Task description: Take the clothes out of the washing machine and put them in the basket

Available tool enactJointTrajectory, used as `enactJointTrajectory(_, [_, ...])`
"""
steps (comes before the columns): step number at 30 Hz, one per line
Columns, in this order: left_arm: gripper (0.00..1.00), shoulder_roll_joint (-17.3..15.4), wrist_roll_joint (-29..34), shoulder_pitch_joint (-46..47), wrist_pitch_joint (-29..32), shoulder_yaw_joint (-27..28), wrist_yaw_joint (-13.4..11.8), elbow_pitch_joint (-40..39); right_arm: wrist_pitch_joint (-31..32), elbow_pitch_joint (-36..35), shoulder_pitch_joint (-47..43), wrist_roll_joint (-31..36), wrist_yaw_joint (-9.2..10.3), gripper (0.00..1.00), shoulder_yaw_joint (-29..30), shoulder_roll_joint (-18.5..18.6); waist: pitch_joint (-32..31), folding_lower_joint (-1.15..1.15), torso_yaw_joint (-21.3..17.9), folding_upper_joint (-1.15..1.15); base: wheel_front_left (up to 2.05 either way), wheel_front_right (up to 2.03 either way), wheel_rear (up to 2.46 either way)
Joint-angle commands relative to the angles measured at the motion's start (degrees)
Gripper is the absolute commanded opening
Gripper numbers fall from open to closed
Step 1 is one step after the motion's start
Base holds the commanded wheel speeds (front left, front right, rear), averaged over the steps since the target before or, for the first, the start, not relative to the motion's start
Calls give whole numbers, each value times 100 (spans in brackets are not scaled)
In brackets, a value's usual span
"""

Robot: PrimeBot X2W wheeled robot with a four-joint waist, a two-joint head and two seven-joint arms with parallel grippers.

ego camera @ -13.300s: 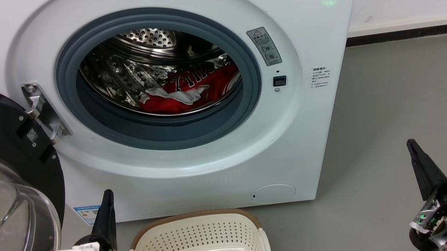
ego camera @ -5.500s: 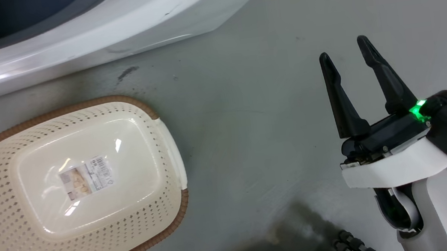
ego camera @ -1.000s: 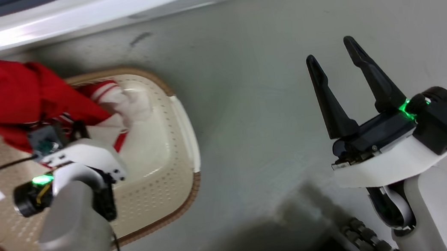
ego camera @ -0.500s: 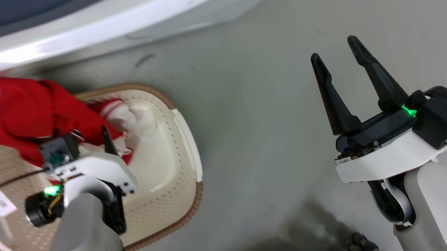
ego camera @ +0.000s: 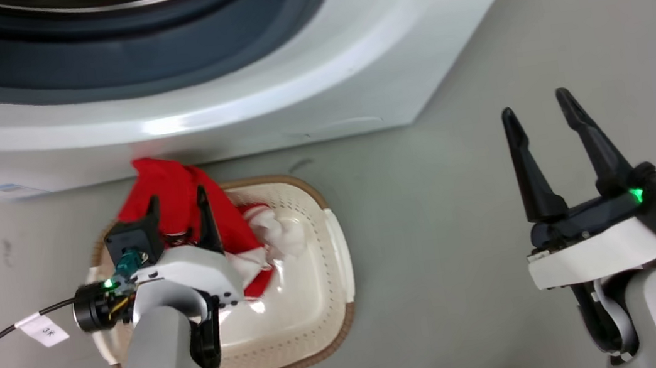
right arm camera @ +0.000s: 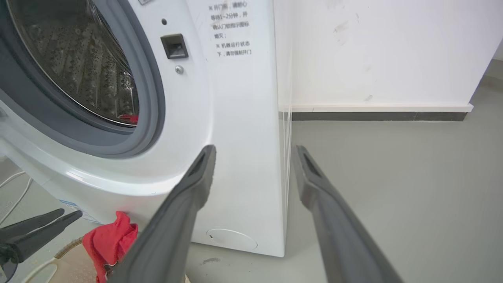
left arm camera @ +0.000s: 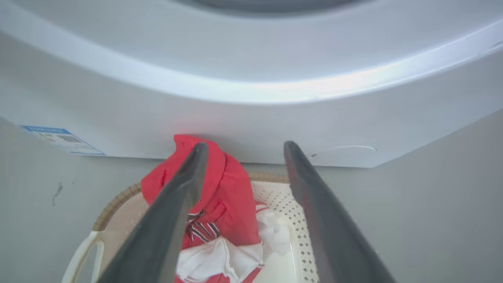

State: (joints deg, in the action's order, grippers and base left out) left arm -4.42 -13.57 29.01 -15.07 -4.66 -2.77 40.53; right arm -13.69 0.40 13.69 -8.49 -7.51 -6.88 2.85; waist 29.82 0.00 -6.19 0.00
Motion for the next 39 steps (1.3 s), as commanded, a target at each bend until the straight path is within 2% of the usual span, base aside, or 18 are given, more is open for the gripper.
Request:
enactJointTrajectory(1, [100, 36, 65, -50, -15, 0, 16, -128, 35, -51, -83, 16, 4, 100, 45, 4, -316, 0, 264, 0, 0, 0, 0])
enactJointTrajectory(8, [100, 80, 491, 423, -14, -211, 111, -695, 207, -339, -347, 38, 4, 100, 215, 2, -666, 0, 515, 0, 0, 0, 0])
enactJointTrajectory(12, [100, 62, 682, 1066, -15, -372, 171, -405, 267, -474, -455, -5, 3, 100, 168, 2, -814, 0, 561, 0, 0, 0, 0])
enactJointTrajectory(16, [100, -24, 787, 1870, 44, -469, 216, 253, 293, -585, -522, -84, 4, 100, 31, 4, -819, 0, 470, 0, 0, 0, 0])
enactJointTrajectory(22, [100, -271, 894, 2995, 462, -513, 211, 1331, 261, -575, -490, -193, 3, 100, -264, 1, -586, 0, 134, 0, 0, 0, 0])
enactJointTrajectory(29, [100, -654, 999, 4075, 1152, -587, 170, 2343, 94, -410, -234, -505, 3, 100, -746, 0, -23, 0, -418, 0, 0, 0, 0])
enactJointTrajectory(35, [100, -1099, 1179, 4814, 1961, -739, 141, 2853, -48, -244, 35, -705, 4, 100, -1180, 0, 472, 0, -975, 0, 0, 0, 0])
enactJointTrajectory(39, [100, -1390, 1272, 5282, 2622, -856, 221, 3006, -109, -148, 133, -875, 3, 100, -1312, -3, 807, 0, -1256, 0, 0, 0, 0])
